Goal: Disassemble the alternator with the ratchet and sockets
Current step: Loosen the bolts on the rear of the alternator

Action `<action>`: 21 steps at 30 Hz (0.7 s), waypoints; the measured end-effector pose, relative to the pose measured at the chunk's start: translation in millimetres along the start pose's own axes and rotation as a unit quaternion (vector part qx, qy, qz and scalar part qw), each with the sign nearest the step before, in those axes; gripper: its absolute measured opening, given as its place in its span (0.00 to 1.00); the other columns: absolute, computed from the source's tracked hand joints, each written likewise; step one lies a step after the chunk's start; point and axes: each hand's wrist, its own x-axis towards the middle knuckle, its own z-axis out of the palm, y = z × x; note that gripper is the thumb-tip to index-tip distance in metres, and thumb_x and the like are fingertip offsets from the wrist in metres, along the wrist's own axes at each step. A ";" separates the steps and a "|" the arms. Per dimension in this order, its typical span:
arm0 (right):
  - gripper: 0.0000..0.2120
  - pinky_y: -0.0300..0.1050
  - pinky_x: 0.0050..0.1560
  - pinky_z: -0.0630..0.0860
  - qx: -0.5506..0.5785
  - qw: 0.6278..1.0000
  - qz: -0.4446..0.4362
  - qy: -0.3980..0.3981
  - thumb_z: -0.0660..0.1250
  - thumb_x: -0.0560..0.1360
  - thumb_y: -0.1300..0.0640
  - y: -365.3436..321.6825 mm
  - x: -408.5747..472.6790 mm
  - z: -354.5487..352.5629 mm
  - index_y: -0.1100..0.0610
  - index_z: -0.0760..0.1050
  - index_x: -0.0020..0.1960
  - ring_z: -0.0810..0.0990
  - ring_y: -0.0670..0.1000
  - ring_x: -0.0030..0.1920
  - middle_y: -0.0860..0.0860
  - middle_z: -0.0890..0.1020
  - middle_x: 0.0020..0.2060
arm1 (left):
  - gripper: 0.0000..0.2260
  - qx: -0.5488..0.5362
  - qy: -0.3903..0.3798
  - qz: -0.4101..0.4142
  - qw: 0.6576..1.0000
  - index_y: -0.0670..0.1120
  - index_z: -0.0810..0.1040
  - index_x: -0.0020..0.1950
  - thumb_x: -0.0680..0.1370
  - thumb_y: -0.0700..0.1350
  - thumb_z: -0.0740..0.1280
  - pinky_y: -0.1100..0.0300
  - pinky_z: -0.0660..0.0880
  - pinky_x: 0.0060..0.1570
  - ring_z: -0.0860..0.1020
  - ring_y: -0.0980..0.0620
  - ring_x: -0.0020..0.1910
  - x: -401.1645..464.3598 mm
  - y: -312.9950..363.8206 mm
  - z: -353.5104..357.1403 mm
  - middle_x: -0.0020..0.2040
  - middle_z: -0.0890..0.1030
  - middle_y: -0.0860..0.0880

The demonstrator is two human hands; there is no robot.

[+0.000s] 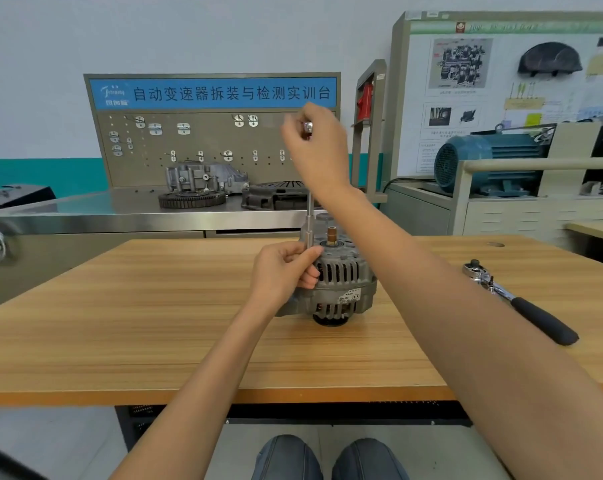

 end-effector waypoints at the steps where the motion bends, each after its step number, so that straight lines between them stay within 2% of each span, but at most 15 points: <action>1: 0.05 0.39 0.45 0.64 -0.153 0.987 -0.041 0.008 0.60 0.77 0.59 2.7 -2.7 2.5 0.56 0.72 0.43 0.69 0.47 0.41 0.48 0.72 0.38 | 0.04 -0.001 0.013 -0.002 1.000 0.45 0.82 0.43 0.77 0.42 0.69 0.67 0.75 0.27 0.76 0.59 0.23 0.4 -0.8 1.4 0.25 0.79 0.51; 2: 0.05 0.41 0.48 0.64 -0.278 0.958 -0.068 0.022 0.59 0.77 0.58 4.3 -4.2 4.9 0.57 0.73 0.51 0.71 0.50 0.46 0.50 0.73 0.44 | 0.04 -0.003 0.025 -0.003 1.000 0.45 0.82 0.43 0.76 0.43 0.69 0.67 0.75 0.27 0.76 0.58 0.22 0.5 -1.8 2.8 0.24 0.79 0.51; 3: 0.08 0.42 0.51 0.64 -0.340 0.936 -0.082 0.033 0.58 0.77 0.58 5.8 -4.4 7.1 0.57 0.72 0.55 0.71 0.51 0.49 0.52 0.74 0.47 | 0.04 -0.005 0.035 -0.003 0.999 0.46 0.82 0.42 0.76 0.43 0.70 0.67 0.75 0.27 0.75 0.58 0.22 0.4 -2.6 3.9 0.24 0.79 0.51; 4: 0.08 0.43 0.52 0.65 -0.340 0.936 -0.083 0.032 0.58 0.77 0.58 5.0 -4.3 8.5 0.56 0.72 0.55 0.71 0.52 0.50 0.52 0.74 0.48 | 0.05 -0.006 0.042 -0.002 0.999 0.48 0.82 0.40 0.76 0.43 0.70 0.66 0.76 0.27 0.76 0.58 0.22 0.4 -3.4 4.8 0.24 0.79 0.51; 6: 0.04 0.42 0.48 0.66 -0.215 0.974 -0.062 0.021 0.59 0.77 0.57 -0.1 -1.7 6.8 0.56 0.71 0.44 0.70 0.50 0.46 0.50 0.73 0.41 | 0.06 -0.008 0.044 0.000 0.999 0.49 0.81 0.38 0.75 0.43 0.71 0.66 0.76 0.28 0.76 0.58 0.23 -0.1 -4.1 4.7 0.25 0.79 0.51; 8: 0.14 0.39 0.41 0.66 0.008 1.000 0.012 -0.008 0.61 0.76 0.60 -4.1 1.9 4.0 0.55 0.64 0.33 0.68 0.47 0.37 0.47 0.68 0.30 | 0.05 -0.012 0.033 0.000 0.999 0.48 0.81 0.39 0.75 0.44 0.71 0.67 0.77 0.28 0.77 0.58 0.23 -0.2 -3.9 3.3 0.25 0.80 0.51; 10: 0.21 0.36 0.36 0.64 0.185 0.979 0.085 -0.007 0.61 0.77 0.62 -7.4 5.0 -1.0 0.53 0.59 0.28 0.62 0.46 0.31 0.45 0.62 0.24 | 0.03 -0.017 0.021 0.002 1.000 0.49 0.81 0.41 0.75 0.43 0.71 0.67 0.77 0.29 0.77 0.58 0.24 0.0 -4.5 2.1 0.26 0.80 0.51; 13: 0.21 0.42 0.37 0.63 0.278 0.947 0.161 0.010 0.61 0.77 0.61 -6.2 9.1 -2.4 0.54 0.59 0.28 0.62 0.51 0.35 0.50 0.61 0.25 | 0.02 -0.019 0.017 0.012 1.000 0.48 0.82 0.43 0.75 0.43 0.70 0.67 0.76 0.29 0.77 0.59 0.24 0.0 -6.4 1.5 0.26 0.80 0.51; 15: 0.21 0.46 0.40 0.67 0.217 0.970 0.103 0.030 0.61 0.77 0.61 -4.0 6.2 0.8 0.53 0.59 0.28 0.62 0.49 0.32 0.50 0.62 0.25 | 0.03 -0.011 0.030 0.014 0.999 0.49 0.81 0.42 0.76 0.43 0.70 0.67 0.76 0.28 0.76 0.59 0.24 0.5 -7.6 2.5 0.25 0.79 0.51; 17: 0.18 0.45 0.41 0.67 -0.011 0.998 -0.018 0.051 0.59 0.79 0.58 -0.1 1.5 6.8 0.54 0.62 0.30 0.64 0.47 0.32 0.47 0.65 0.27 | 0.03 -0.003 0.046 0.015 0.999 0.49 0.81 0.41 0.75 0.43 0.71 0.66 0.76 0.29 0.76 0.58 0.23 0.9 -8.5 4.6 0.24 0.79 0.51; 18: 0.15 0.43 0.41 0.65 -0.147 0.985 -0.067 0.060 0.58 0.79 0.56 -1.2 -0.9 9.0 0.54 0.63 0.34 0.66 0.47 0.35 0.47 0.67 0.30 | 0.04 -0.001 0.051 0.016 0.999 0.48 0.81 0.41 0.75 0.43 0.71 0.65 0.77 0.29 0.76 0.58 0.23 0.9 -8.7 5.6 0.24 0.79 0.51; 19: 0.13 0.41 0.41 0.62 -0.229 0.967 -0.094 0.062 0.57 0.79 0.54 -2.4 -0.8 11.0 0.53 0.64 0.36 0.67 0.47 0.38 0.47 0.69 0.32 | 0.04 -0.001 0.053 0.017 0.998 0.47 0.80 0.41 0.75 0.43 0.71 0.65 0.77 0.29 0.77 0.58 0.23 0.8 -9.0 6.2 0.24 0.79 0.51; 21: 0.15 0.41 0.40 0.62 -0.223 0.969 -0.093 0.045 0.57 0.79 0.54 -6.4 2.1 12.5 0.54 0.63 0.34 0.67 0.48 0.37 0.47 0.68 0.31 | 0.04 -0.003 0.051 0.017 0.999 0.46 0.80 0.41 0.75 0.43 0.71 0.65 0.77 0.29 0.77 0.58 0.24 0.3 -8.5 6.3 0.25 0.79 0.51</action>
